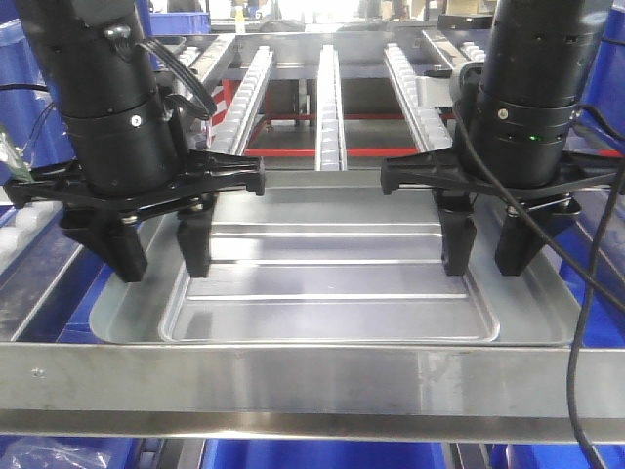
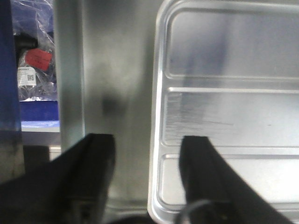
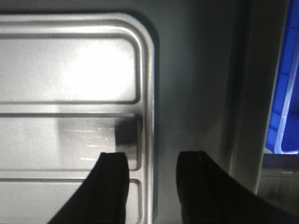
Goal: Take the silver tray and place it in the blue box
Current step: 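Close both grippers on the tray's opposite side rims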
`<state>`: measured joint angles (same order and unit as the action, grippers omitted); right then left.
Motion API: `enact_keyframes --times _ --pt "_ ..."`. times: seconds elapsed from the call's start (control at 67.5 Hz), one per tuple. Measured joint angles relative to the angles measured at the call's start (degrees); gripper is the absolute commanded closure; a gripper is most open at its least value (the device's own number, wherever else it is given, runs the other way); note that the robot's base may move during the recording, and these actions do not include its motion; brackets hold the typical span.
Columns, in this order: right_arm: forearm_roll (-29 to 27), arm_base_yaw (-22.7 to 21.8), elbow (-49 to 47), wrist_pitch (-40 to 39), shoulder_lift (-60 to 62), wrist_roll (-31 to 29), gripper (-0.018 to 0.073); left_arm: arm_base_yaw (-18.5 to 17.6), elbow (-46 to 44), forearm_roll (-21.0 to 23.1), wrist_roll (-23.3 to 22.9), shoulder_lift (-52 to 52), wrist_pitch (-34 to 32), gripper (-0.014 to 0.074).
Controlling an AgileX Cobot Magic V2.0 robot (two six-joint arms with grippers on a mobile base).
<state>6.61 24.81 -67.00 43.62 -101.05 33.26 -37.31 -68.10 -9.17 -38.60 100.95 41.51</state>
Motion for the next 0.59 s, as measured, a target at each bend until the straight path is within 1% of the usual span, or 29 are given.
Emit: enact_keyframes --times 0.119,0.178,0.297,0.593 --pt "0.00 0.00 0.00 0.00 -0.98 0.00 0.0164 0.00 0.00 0.00 0.00 0.00 -0.96 0.0355" --pt "0.00 0.00 0.00 0.00 -1.30 0.00 0.0164 0.00 0.00 0.00 0.00 0.00 -1.97 0.0363" --pt "0.00 0.00 0.00 0.00 -1.40 0.00 0.0166 0.00 0.00 -0.25 0.00 0.12 -3.18 0.0363" --pt "0.00 0.00 0.00 -0.41 -1.97 0.00 0.0166 0.00 0.00 -0.47 0.00 2.32 -3.35 0.0363"
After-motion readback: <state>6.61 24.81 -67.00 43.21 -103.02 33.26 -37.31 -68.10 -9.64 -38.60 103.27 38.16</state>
